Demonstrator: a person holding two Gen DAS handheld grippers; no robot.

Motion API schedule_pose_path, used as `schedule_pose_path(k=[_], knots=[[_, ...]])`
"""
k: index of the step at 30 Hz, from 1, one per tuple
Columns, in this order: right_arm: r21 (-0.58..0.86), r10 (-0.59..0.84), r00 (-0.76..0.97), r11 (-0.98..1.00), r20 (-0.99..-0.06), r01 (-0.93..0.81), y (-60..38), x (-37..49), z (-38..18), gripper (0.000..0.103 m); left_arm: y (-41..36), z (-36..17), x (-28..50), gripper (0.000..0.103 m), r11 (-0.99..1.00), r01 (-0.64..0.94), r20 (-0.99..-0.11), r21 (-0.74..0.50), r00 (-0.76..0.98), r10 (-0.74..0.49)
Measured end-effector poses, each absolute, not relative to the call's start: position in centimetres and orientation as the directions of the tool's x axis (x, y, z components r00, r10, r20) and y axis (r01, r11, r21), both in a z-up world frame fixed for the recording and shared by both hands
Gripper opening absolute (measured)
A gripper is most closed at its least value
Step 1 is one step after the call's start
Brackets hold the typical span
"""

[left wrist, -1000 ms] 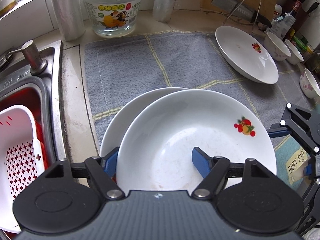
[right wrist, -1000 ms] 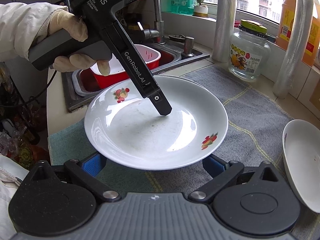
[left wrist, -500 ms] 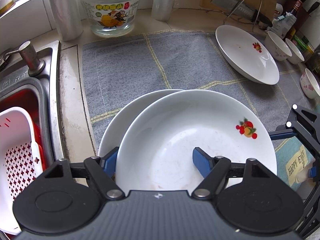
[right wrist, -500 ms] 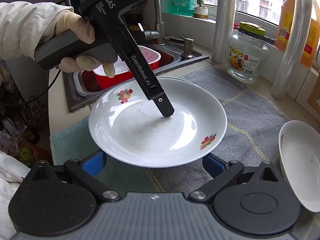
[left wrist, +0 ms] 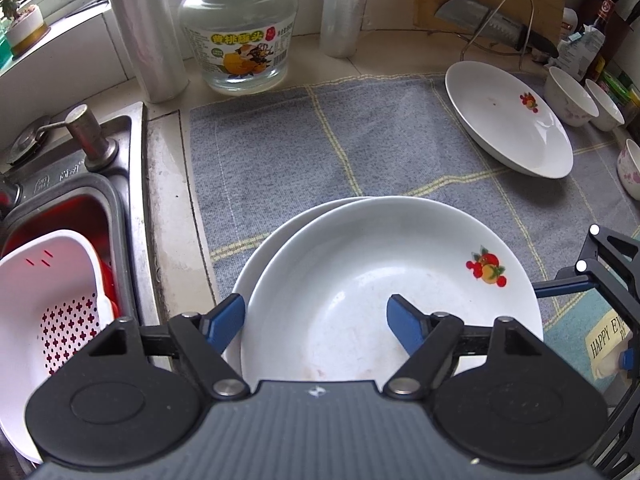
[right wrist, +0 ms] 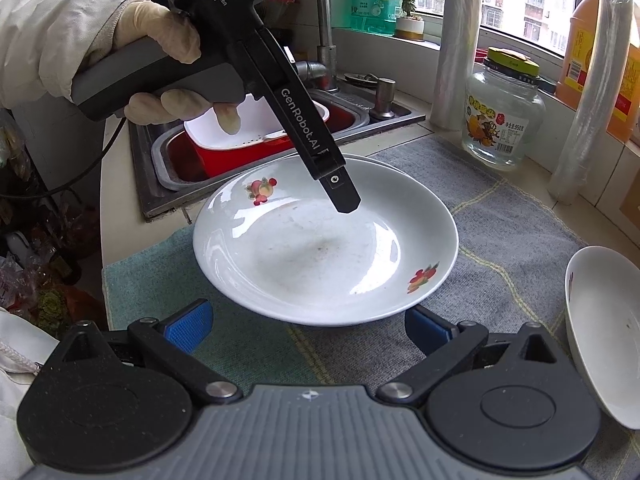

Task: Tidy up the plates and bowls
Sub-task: 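Lower the flowered plate onto the stained plate with the left gripper, then open the left gripper and move it over the fruit-print plate on the towel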

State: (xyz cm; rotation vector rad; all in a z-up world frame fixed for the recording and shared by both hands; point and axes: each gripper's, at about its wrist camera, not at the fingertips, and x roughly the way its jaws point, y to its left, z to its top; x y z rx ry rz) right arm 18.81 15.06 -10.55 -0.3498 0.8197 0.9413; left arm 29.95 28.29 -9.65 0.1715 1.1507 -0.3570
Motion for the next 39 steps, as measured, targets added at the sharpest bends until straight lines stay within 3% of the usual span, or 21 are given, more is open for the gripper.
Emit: schedule_pose_path(k=[11,16,19,27,39], knots=[[0.076,0.571,0.331,0.573,-0.751,-0.816,14.6,18.7,-10.7,0.103,28.9,-9.4,29.7,0.084,0.945,0.322,-0.899,-0.051,0.398,-0.184],[0.039,0.534,0.408,0.641,-0.741,-0.767,12.5,18.3,-9.7,0.103,28.3,-7.4,28.1,0.085,0.959,0.28,-0.849,-0.039,0.497,-0.18],[0.017,0.485,0.47,0.709,-0.737,-0.705,10.5,18.4,-9.2,0.103,26.6,-5.7,26.3,0.095,0.962,0.274,-0.781,-0.017,0.596,-0.184],[-0.051,0.333,0.614,0.852,-0.716,-0.521,2.5,17.8,-7.9,0.103,19.5,-4.0,22.8,0.096,0.97,0.243,-0.71,-0.01,0.681,-0.178],[-0.135,0.227,0.68,0.89,-0.697,-0.436,-4.9,16.0,-7.0,0.103,10.2,-4.8,20.4,0.096,0.986,0.163,-0.732,-0.021,0.67,-0.126]])
